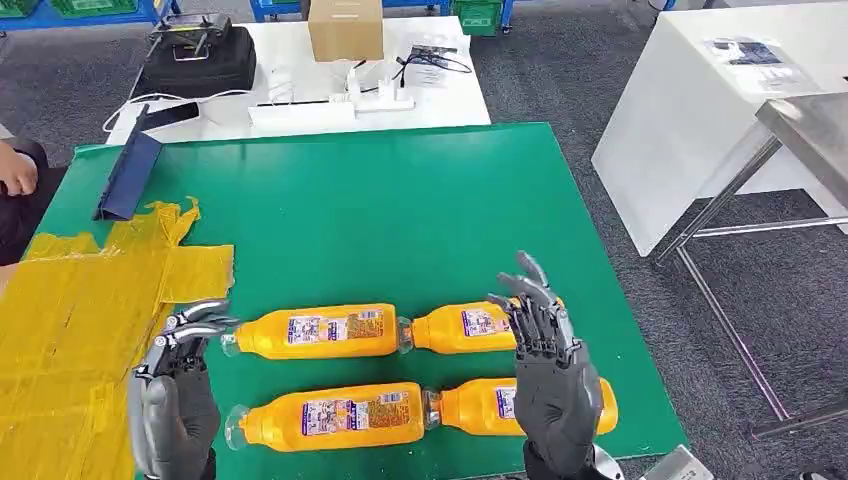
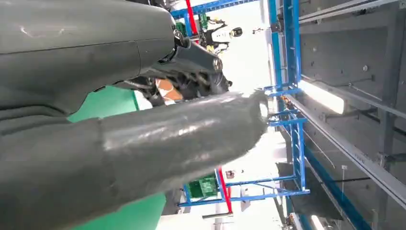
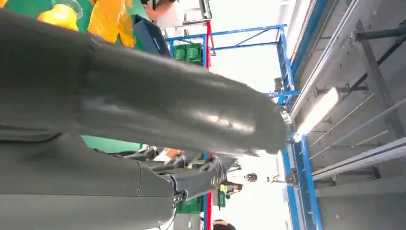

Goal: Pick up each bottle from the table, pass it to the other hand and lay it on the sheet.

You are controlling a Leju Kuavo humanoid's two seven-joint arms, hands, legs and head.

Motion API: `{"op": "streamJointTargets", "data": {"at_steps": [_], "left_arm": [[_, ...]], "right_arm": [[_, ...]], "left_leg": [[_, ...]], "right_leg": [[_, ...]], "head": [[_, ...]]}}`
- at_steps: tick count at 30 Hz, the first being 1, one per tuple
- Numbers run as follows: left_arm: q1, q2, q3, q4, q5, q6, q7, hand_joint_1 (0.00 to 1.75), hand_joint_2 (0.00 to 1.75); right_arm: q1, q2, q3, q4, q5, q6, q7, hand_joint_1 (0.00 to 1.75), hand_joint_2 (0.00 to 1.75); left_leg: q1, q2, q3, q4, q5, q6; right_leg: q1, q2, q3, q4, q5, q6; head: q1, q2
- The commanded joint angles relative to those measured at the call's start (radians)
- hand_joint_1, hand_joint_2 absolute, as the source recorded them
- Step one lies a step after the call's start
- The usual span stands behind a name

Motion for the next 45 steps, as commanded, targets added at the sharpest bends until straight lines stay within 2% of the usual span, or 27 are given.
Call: {"op": "streamJointTargets", "data": {"at_steps": [1, 2, 7, 8, 9, 13, 14, 15, 20, 21, 23, 24, 26, 27, 28, 30, 32, 34, 37, 42, 45], "left_arm": [[0.149, 0.038, 0.053, 0.007, 0.161, 0.004, 0.085, 1.75, 0.00], [0.165, 0.045, 0.061, 0.009, 0.172, 0.000, 0.063, 1.75, 0.00], [0.165, 0.045, 0.061, 0.009, 0.172, 0.000, 0.063, 1.75, 0.00], [0.204, 0.051, 0.085, 0.020, 0.194, -0.016, 0.011, 1.75, 0.00], [0.211, 0.048, 0.098, 0.025, 0.201, -0.032, -0.001, 1.75, 0.00], [0.183, 0.016, 0.116, 0.031, 0.201, -0.065, 0.055, 1.75, 0.00], [0.179, 0.013, 0.117, 0.032, 0.202, -0.067, 0.059, 1.15, 0.00], [0.173, 0.006, 0.119, 0.030, 0.195, -0.062, 0.072, 0.00, 0.00], [0.172, 0.005, 0.114, 0.014, 0.195, -0.058, 0.104, 0.00, 0.00], [0.176, 0.003, 0.117, 0.004, 0.197, -0.049, 0.117, 0.00, 0.00], [0.173, 0.002, 0.122, 0.002, 0.196, -0.044, 0.130, 0.00, 0.00], [0.171, 0.003, 0.123, 0.004, 0.193, -0.044, 0.154, 0.00, 0.00], [0.174, 0.001, 0.128, 0.005, 0.183, -0.045, 0.162, 0.00, 0.00], [0.176, -0.003, 0.133, 0.005, 0.189, -0.053, 0.163, 0.00, 0.00], [0.177, -0.007, 0.136, 0.005, 0.191, -0.063, 0.165, 0.00, 0.00], [0.176, -0.003, 0.135, 0.012, 0.188, -0.086, 0.168, 0.00, 0.00], [0.182, -0.002, 0.135, 0.027, 0.190, -0.090, 0.155, 0.00, 0.00], [0.180, 0.004, 0.132, 0.032, 0.202, -0.119, 0.131, 0.00, 0.00], [0.169, 0.004, 0.127, 0.029, 0.204, -0.141, 0.141, 0.00, 0.00], [0.157, 0.008, 0.121, 0.034, 0.213, -0.168, 0.149, 0.00, 0.00], [0.155, 0.007, 0.122, 0.035, 0.213, -0.168, 0.149, 0.00, 0.00]], "right_arm": [[0.231, -0.074, -0.044, -0.135, 0.015, -0.090, 0.054, 1.75, 0.00], [0.257, -0.090, -0.045, -0.154, 0.013, -0.095, 0.044, 1.75, 0.00], [0.257, -0.090, -0.045, -0.154, 0.013, -0.095, 0.044, 1.75, 0.00], [0.317, -0.129, -0.044, -0.190, 0.004, -0.115, 0.009, 1.75, 0.00], [0.323, -0.142, -0.037, -0.196, 0.002, -0.127, 0.002, 1.75, 0.00], [0.254, -0.128, -0.017, -0.164, -0.004, -0.148, 0.058, 1.75, 0.00], [0.246, -0.125, -0.017, -0.161, -0.005, -0.147, 0.064, 0.33, 0.00], [0.231, -0.116, -0.019, -0.154, -0.019, -0.148, 0.091, 0.00, 0.00], [0.227, -0.111, -0.031, -0.141, -0.031, -0.146, 0.101, 0.00, 0.00], [0.226, -0.121, -0.023, -0.139, -0.001, -0.144, 0.154, 0.00, 0.00], [0.217, -0.147, -0.009, -0.140, 0.017, -0.126, 0.172, 0.00, 0.00], [0.208, -0.172, 0.007, -0.137, 0.053, -0.123, 0.220, 0.00, 1.75], [0.200, -0.198, 0.016, -0.131, 0.143, -0.132, 0.292, 0.00, 1.75], [0.184, -0.236, 0.034, -0.117, 0.265, -0.109, 0.417, 0.00, 1.75], [0.167, -0.246, 0.045, -0.117, 0.343, -0.118, 0.485, 0.00, 1.75], [0.137, -0.278, 0.067, -0.108, 0.370, -0.114, 0.538, 0.00, 1.75], [0.143, -0.289, 0.063, -0.104, 0.367, -0.124, 0.536, 0.00, 1.75], [0.111, -0.315, 0.066, -0.091, 0.501, -0.125, 0.561, 0.00, 1.75], [0.064, -0.346, 0.025, -0.073, 0.613, -0.032, 0.596, 0.00, 1.75], [0.029, -0.340, -0.031, -0.031, 0.619, 0.133, 0.579, 0.00, 1.75], [0.022, -0.335, -0.033, -0.023, 0.619, 0.136, 0.578, 0.00, 1.75]], "left_leg": [[0.000, 0.001, 0.002, -0.001, 0.000, 0.000], [0.000, 0.001, 0.003, 0.000, -0.001, 0.000], [0.000, 0.001, 0.003, 0.000, -0.001, 0.000], [0.000, -0.001, 0.005, 0.001, -0.004, 0.000], [-0.001, -0.002, 0.004, 0.000, -0.003, 0.000], [-0.001, 0.003, 0.004, 0.001, -0.006, 0.000], [-0.001, 0.003, -0.001, 0.000, -0.004, 0.000], [-0.001, 0.003, 0.004, 0.001, -0.006, 0.000], [0.000, 0.002, 0.003, 0.000, -0.005, -0.001], [-0.001, 0.001, 0.003, 0.000, -0.005, -0.001], [0.000, 0.002, 0.004, 0.000, -0.005, 0.000], [0.000, 0.003, 0.005, 0.001, -0.006, 0.000], [0.000, 0.004, 0.006, 0.001, -0.006, 0.000], [-0.001, 0.002, 0.005, 0.000, -0.005, 0.000], [0.000, 0.003, 0.006, 0.001, -0.006, 0.000], [-0.001, 0.006, 0.006, 0.001, -0.006, 0.000], [0.000, 0.005, 0.006, 0.001, -0.006, 0.000], [-0.001, 0.003, 0.005, -0.001, -0.004, 0.000], [-0.001, 0.004, 0.006, 0.000, -0.005, -0.001], [-0.001, 0.002, 0.005, -0.001, -0.004, 0.000], [-0.001, 0.002, 0.006, -0.001, -0.004, 0.000]], "right_leg": [[0.000, 0.000, 0.002, -0.001, 0.000, -0.002], [0.001, 0.000, 0.003, -0.001, 0.000, -0.002], [0.001, 0.000, 0.003, -0.001, -0.001, -0.002], [0.001, -0.003, 0.007, -0.001, -0.004, -0.003], [0.000, -0.003, 0.006, -0.001, -0.004, -0.002], [0.000, 0.002, 0.005, -0.001, -0.005, 0.000], [0.000, 0.002, 0.007, 0.000, -0.003, 0.001], [0.000, 0.002, 0.012, 0.000, -0.005, -0.001], [0.001, 0.001, 0.003, 0.000, -0.005, -0.002], [0.000, 0.001, 0.003, -0.001, -0.005, -0.001], [0.000, 0.001, 0.004, 0.000, -0.005, -0.001], [0.001, 0.002, 0.006, 0.000, -0.006, -0.002], [0.001, 0.002, 0.006, 0.000, -0.006, -0.002], [0.000, 0.001, 0.006, -0.001, -0.005, -0.001], [0.001, 0.002, 0.007, -0.001, -0.006, -0.002], [0.000, 0.004, 0.007, -0.001, -0.005, -0.002], [0.001, 0.003, 0.007, -0.001, -0.005, -0.002], [0.000, 0.002, 0.006, -0.001, -0.004, -0.001], [0.001, 0.003, 0.007, -0.001, -0.004, -0.002], [0.000, 0.001, 0.005, -0.002, -0.004, -0.001], [0.000, 0.001, 0.006, -0.002, -0.004, -0.001]], "head": [[0.000, 0.000], [0.000, 0.000], [0.000, 0.000], [0.000, 0.000], [0.000, 0.000], [0.000, 0.000], [0.000, 0.000], [0.000, 0.000], [0.000, 0.000], [0.000, 0.000], [0.000, 0.000], [0.000, 0.000], [0.000, 0.000], [0.000, 0.000], [0.000, 0.000], [0.000, 0.000], [0.000, 0.000], [0.000, 0.000], [0.000, 0.000], [0.000, 0.000], [0.000, 0.000]]}}
